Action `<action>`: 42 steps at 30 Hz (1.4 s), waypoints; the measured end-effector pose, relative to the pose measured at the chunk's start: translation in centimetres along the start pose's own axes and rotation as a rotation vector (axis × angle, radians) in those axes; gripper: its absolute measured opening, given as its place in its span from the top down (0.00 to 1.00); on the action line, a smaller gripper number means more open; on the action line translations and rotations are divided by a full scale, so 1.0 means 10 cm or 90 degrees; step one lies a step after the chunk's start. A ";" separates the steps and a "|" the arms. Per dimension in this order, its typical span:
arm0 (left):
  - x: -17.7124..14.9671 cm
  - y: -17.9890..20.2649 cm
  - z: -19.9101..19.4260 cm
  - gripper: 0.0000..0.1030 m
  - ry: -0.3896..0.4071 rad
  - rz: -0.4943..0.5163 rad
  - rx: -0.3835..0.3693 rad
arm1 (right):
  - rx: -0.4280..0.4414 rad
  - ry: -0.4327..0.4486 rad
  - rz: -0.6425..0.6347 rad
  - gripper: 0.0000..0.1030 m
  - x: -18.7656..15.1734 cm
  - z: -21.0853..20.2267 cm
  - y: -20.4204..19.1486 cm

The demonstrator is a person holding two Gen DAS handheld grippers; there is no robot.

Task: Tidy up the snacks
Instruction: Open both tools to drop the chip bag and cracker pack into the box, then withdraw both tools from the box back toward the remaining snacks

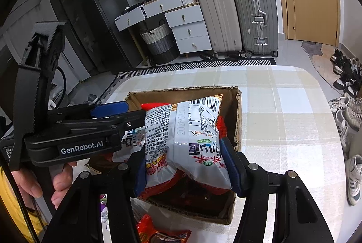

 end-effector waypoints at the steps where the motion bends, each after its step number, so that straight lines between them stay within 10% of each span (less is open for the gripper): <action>1: -0.01 -0.01 0.00 0.46 -0.001 -0.001 0.001 | -0.002 -0.002 -0.002 0.44 0.01 0.01 0.00; 26: -0.07 -0.07 -0.12 0.40 0.002 -0.016 0.012 | -0.021 0.006 -0.002 0.42 0.05 0.07 -0.07; 30: -0.07 -0.07 -0.21 0.39 0.005 -0.018 0.016 | -0.019 0.029 -0.009 0.24 0.09 -0.04 -0.11; 42: -0.29 -0.01 -0.80 0.35 0.032 -0.036 0.003 | -0.015 0.066 -0.009 0.23 0.00 -0.61 -0.20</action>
Point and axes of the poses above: each gripper's, at about its wrist camera, not at the fingertips, and z roughly the way its jaws point, y to its right, x to its top, the point moved 4 cm from there along z, roughly the way its jaws point, and after that the axes turned 5 degrees about -x, right-handed, at the moved point
